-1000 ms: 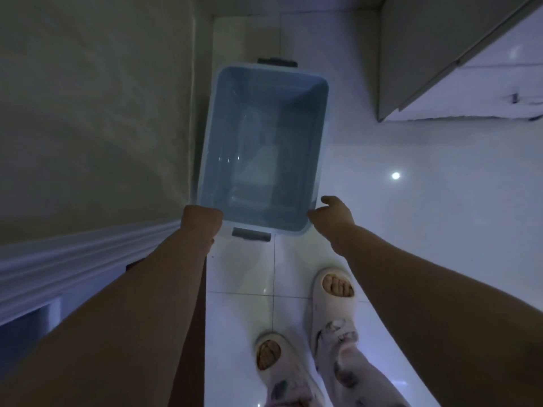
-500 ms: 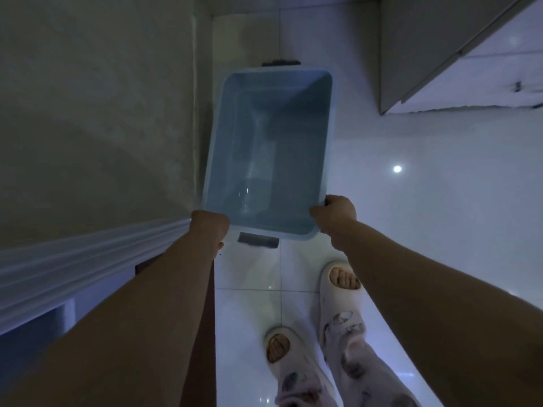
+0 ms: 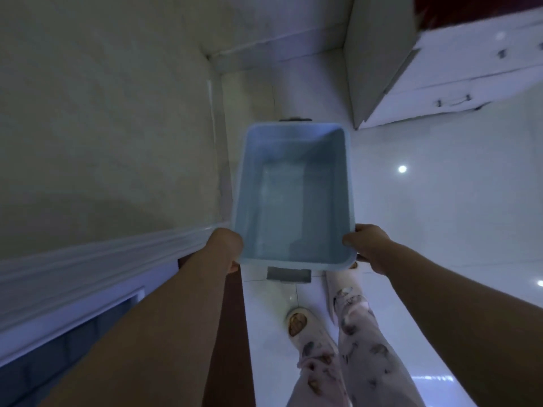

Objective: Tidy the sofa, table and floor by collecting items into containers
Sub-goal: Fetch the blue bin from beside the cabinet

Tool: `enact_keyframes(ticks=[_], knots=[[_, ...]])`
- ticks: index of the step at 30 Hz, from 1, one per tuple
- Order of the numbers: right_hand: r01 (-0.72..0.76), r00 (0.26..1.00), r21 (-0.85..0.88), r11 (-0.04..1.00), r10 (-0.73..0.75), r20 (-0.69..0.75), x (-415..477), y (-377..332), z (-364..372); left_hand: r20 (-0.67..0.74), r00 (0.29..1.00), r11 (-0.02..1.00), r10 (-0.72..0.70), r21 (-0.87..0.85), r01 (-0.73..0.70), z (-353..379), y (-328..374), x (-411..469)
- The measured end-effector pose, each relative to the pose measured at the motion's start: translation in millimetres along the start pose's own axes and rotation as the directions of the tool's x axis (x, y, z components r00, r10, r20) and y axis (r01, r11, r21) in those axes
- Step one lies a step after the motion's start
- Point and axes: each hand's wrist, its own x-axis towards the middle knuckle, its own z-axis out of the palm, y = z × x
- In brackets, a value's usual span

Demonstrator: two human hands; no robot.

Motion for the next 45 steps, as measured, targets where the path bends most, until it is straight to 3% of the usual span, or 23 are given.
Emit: enact_keyframes(ticks=[3, 7, 13, 16, 22, 27, 38, 45], knots=[[0.002, 0.999, 0.041, 0.999, -0.004, 0.035, -38, 6, -19, 0.056, 0.995, 0.995, -0.081, 0.055, 0.078, -15, -6, -38], [0.039, 0.999, 0.063, 0.997, -0.039, 0.006, -89, 21, -45, 0.054, 0.995, 0.972, 0.081, 0.217, -0.091, -22, -8, -93], [0.109, 0.992, 0.153, 0.982, -0.096, -0.085, -167, 69, -76, 0.110, 0.977, 0.891, 0.180, 0.402, -0.210, -19, -33, -156], [0.146, 0.981, 0.184, 0.972, -0.119, -0.151, -208, 108, -90, 0.132, 0.949, 0.780, 0.285, 0.544, -0.310, -9, -44, -195], [0.138, 0.965, 0.327, 0.935, -0.053, -0.256, -284, 201, -121, 0.249, 0.924, 0.638, 0.290, 0.669, -0.381, 27, -67, -276], [0.129, 0.943, 0.487, 0.864, 0.045, -0.329, -327, 280, -146, 0.353, 0.804, 0.383, 0.478, 0.740, -0.553, 87, -103, -355], [0.251, 0.825, 0.680, 0.689, 0.215, -0.522, -405, 472, -190, 0.586, 0.613, 0.021, 0.530, 0.713, -0.701, 222, -213, -462], [0.240, 0.803, 0.779, 0.580, 0.332, -0.494, -439, 634, -216, 0.659, 0.554, -0.155, 0.509, 0.703, -0.694, 333, -330, -513]])
